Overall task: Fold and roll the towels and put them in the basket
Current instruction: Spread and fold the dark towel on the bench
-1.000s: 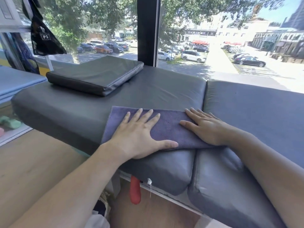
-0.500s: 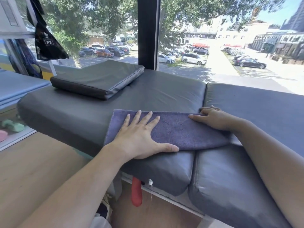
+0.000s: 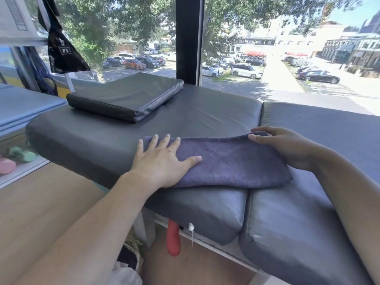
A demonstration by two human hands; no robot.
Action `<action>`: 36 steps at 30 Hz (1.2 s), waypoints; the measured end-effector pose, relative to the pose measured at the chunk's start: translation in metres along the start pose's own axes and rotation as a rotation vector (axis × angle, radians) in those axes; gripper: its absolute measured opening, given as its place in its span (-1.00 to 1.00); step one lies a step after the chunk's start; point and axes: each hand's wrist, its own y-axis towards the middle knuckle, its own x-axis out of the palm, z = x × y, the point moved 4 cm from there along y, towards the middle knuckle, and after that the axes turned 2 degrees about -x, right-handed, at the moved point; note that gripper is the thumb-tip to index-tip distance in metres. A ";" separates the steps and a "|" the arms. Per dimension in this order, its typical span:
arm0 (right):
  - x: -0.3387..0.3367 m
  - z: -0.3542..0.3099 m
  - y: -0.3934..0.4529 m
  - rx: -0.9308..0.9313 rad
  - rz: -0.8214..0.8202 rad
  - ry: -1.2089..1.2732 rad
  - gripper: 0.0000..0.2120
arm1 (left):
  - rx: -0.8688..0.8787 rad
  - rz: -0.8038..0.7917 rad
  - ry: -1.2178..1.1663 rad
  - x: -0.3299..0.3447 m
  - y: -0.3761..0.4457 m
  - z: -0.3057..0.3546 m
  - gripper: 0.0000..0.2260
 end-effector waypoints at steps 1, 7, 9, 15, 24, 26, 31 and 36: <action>-0.001 0.001 0.000 0.015 0.014 0.023 -0.65 | -0.036 -0.027 0.004 -0.001 0.002 -0.008 -0.13; 0.004 -0.004 -0.003 0.058 0.054 0.229 -0.72 | -0.067 0.081 -0.056 0.002 0.005 -0.021 -0.03; 0.008 -0.017 -0.003 0.036 0.088 0.292 -0.69 | -0.025 0.128 -0.116 0.001 0.002 -0.023 -0.05; 0.036 -0.073 -0.005 -0.038 0.076 0.239 -0.73 | -0.010 0.373 -0.652 -0.019 -0.006 -0.044 -0.54; 0.144 -0.132 0.006 -0.153 0.024 -0.071 -0.69 | -0.130 0.426 -0.969 -0.020 0.001 -0.090 -0.75; 0.170 -0.132 0.012 -0.135 -0.010 -0.140 -0.67 | -0.111 0.407 -0.958 -0.020 0.000 -0.093 -0.73; 0.212 -0.122 0.024 -0.141 -0.042 -0.282 -0.64 | -0.082 0.343 -0.965 -0.020 0.000 -0.099 -0.74; 0.224 -0.119 0.029 -0.166 -0.060 -0.353 -0.51 | -0.044 0.323 -1.000 -0.018 -0.001 -0.099 -0.77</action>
